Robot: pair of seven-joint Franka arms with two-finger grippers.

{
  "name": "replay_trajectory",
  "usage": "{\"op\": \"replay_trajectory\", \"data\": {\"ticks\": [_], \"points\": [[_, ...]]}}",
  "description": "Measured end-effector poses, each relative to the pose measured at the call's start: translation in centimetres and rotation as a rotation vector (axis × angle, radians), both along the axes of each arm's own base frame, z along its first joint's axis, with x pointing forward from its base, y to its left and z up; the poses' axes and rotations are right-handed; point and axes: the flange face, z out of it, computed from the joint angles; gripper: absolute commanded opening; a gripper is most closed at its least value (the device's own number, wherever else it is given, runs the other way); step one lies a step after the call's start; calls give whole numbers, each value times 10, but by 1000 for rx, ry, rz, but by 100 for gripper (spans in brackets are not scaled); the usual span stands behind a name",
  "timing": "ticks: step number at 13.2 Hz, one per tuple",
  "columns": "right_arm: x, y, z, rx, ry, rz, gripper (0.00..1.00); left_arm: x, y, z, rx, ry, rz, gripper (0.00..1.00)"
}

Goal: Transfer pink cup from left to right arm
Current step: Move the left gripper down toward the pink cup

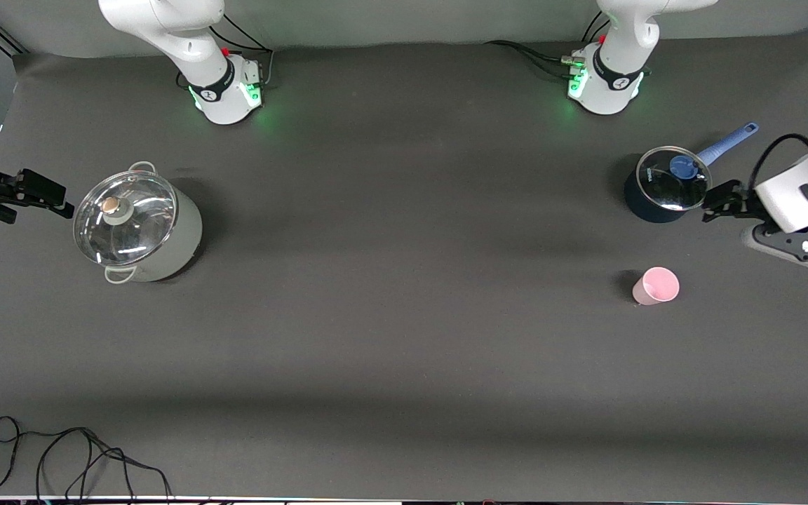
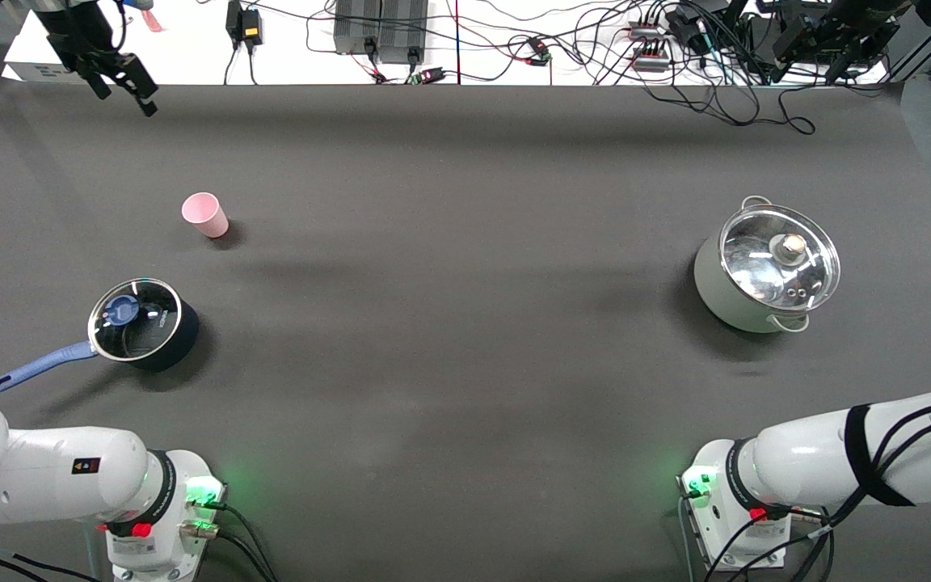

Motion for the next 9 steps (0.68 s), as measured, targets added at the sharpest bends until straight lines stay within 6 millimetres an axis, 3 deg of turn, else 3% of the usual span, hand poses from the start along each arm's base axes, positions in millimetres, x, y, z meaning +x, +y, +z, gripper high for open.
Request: {"op": "replay_trajectory", "data": {"ticks": [9], "points": [[2, 0, 3, -1, -13, -1, 100, 15, 58, -7, -130, -73, -741, 100]]}}
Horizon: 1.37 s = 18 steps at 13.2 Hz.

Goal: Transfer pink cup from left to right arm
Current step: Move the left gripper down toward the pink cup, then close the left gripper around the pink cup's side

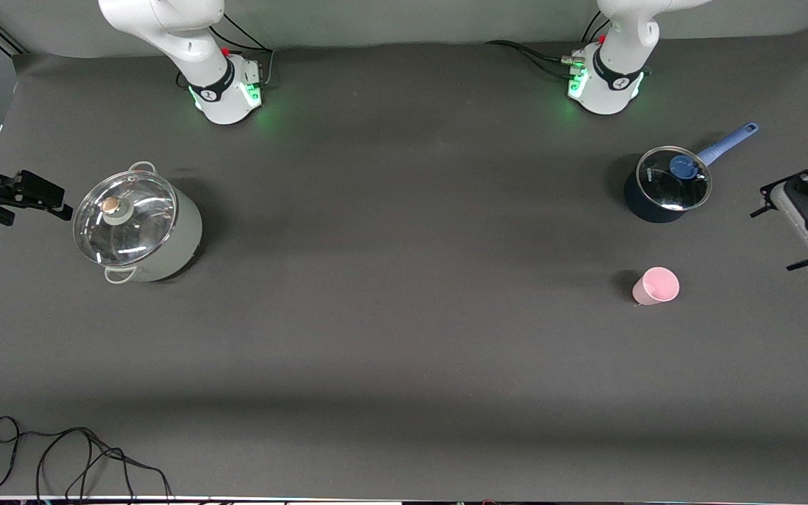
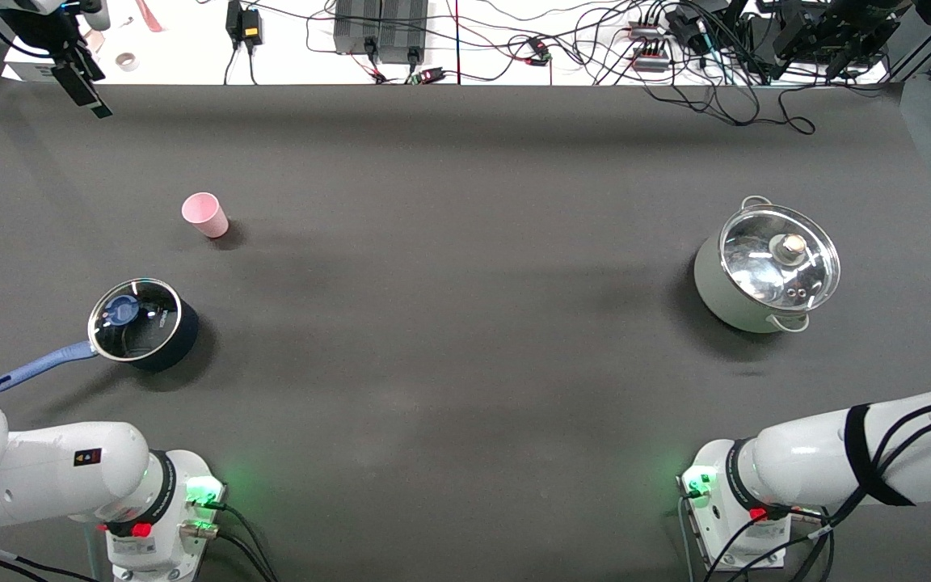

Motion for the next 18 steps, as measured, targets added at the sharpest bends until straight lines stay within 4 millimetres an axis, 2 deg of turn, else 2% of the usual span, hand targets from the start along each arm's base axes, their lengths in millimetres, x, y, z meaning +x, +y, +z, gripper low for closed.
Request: {"op": "replay_trajectory", "data": {"ticks": [3, 6, 8, 13, 18], "points": [[0, 0, 0, 0, 0, 0, 100, 6, 27, -17, -111, -22, -129, 98], [2, 0, -1, -1, 0, 0, 100, 13, 68, -43, -202, -43, -226, 98], [2, -1, -1, -1, 2, -2, 100, 20, 87, -65, -261, -52, -278, 98], [2, -1, -1, -1, 2, -3, 100, 29, 144, -151, -462, -91, -346, 98], [2, -2, -1, -1, 2, -4, 100, 18, 198, -246, -660, -175, -360, 98]]}}
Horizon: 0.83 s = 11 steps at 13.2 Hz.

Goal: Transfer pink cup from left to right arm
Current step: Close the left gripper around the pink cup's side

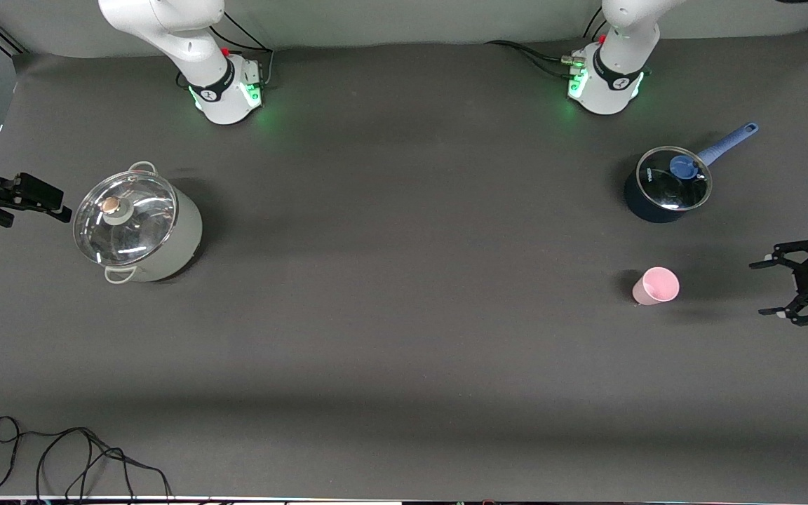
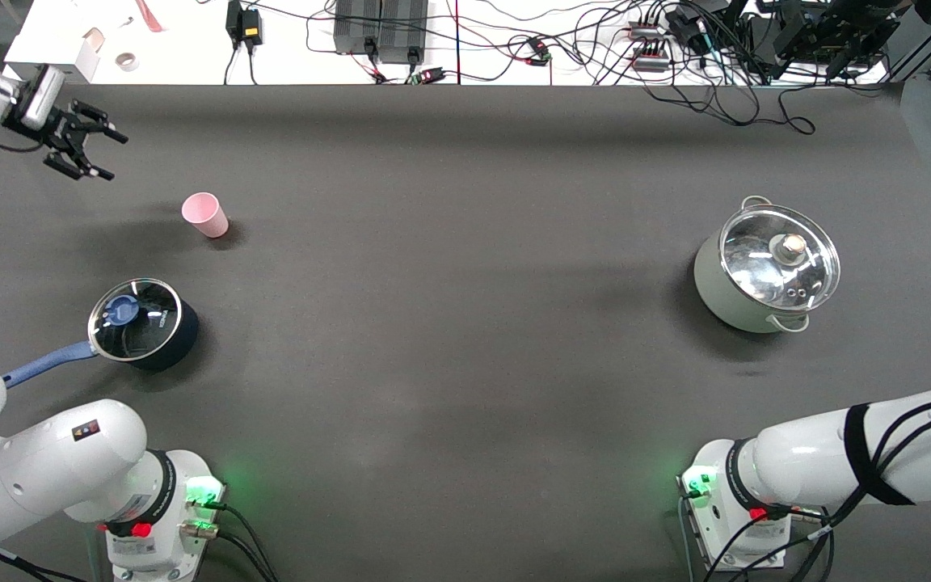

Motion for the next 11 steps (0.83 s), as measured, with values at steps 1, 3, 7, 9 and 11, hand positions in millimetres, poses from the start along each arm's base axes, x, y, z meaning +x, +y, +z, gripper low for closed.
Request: {"op": "replay_trajectory", "data": {"ticks": [1, 3, 7, 9, 11], "points": [[0, 0, 0, 0, 0, 0, 100, -3, 8, -20, -36, -5, 5, 98], [0, 0, 0, 0, 0, -1, 100, -8, 19, -60, -110, -13, 26, 98], [0, 0, 1, 0, -1, -1, 100, -20, 18, -139, -264, -1, 78, 98], [0, 0, 1, 0, -2, -1, 100, -30, 8, -175, -357, 41, 97, 98], [0, 0, 1, 0, -1, -1, 100, -35, 0, -197, -405, 61, 94, 98]]}}
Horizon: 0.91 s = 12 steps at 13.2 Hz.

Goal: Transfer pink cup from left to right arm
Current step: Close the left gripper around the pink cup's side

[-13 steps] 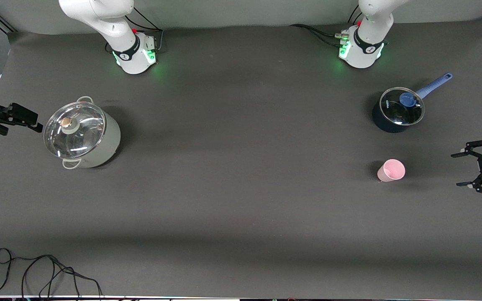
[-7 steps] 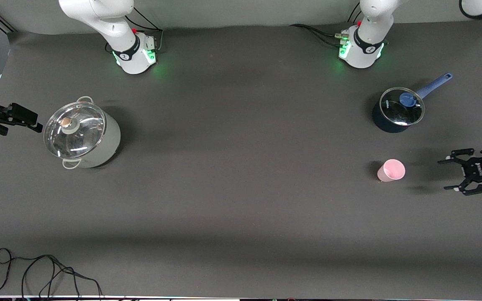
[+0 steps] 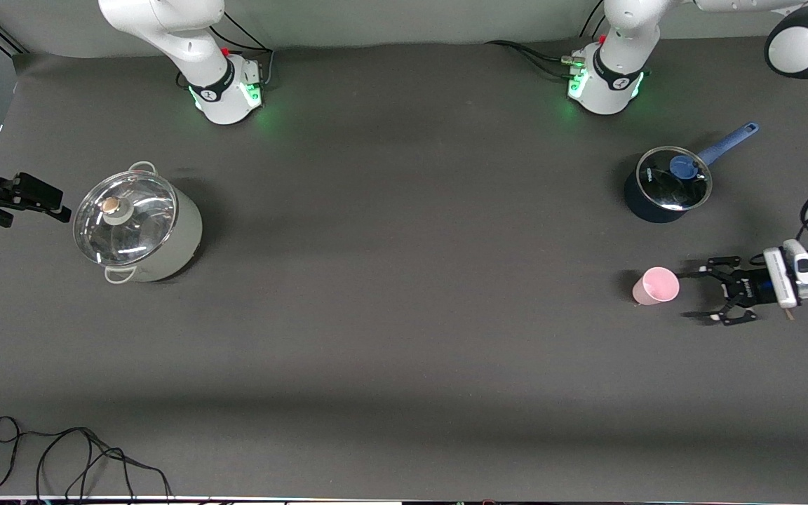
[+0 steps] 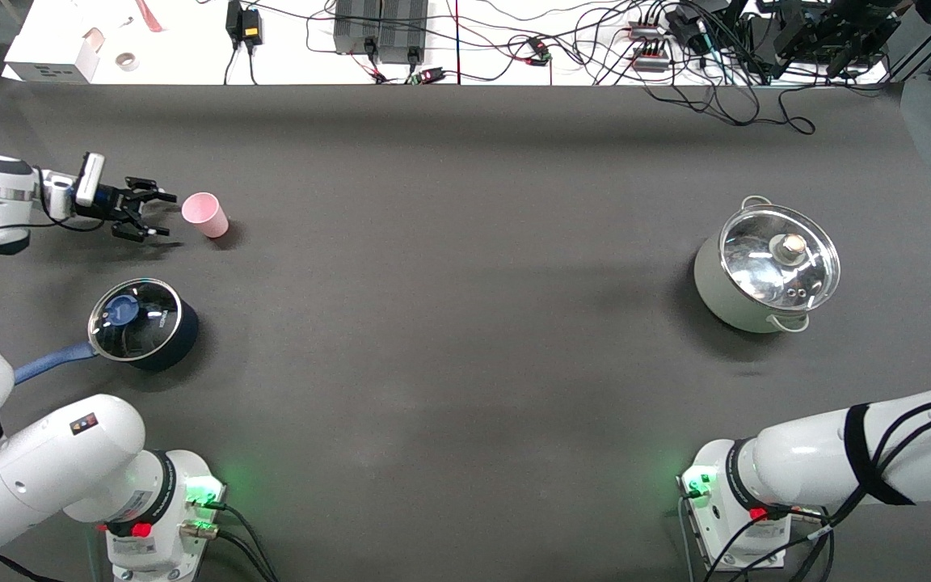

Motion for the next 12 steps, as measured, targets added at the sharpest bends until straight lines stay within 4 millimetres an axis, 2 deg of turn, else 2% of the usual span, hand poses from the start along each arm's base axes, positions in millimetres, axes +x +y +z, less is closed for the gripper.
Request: {"op": "replay_trajectory", "data": {"ticks": [7, 12], "points": [[0, 0, 0, 0, 0, 0, 100, 5, -30, 2, -89, -37, -84, 98], [0, 0, 0, 0, 0, 0, 100, 4, -48, -18, -136, -48, -92, 98]]}}
